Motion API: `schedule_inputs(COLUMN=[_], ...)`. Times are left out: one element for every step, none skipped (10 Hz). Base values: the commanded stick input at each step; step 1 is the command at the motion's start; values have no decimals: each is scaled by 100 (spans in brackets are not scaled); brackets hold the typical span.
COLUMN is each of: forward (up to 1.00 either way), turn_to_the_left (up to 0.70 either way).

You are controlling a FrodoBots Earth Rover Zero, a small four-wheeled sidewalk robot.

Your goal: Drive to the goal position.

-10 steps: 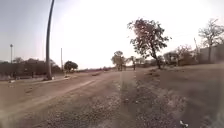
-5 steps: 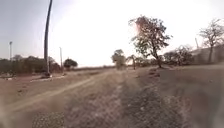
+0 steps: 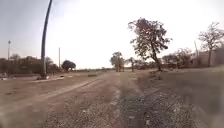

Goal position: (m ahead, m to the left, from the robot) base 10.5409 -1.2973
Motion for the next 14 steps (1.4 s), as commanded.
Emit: schedule_inputs(forward=[70,70,70,70,70,70,70,70,70,70,70,70,70,70], turn_to_the_left=[0,0,0,0,0,0,0,0,0,0,0,0,0,0])
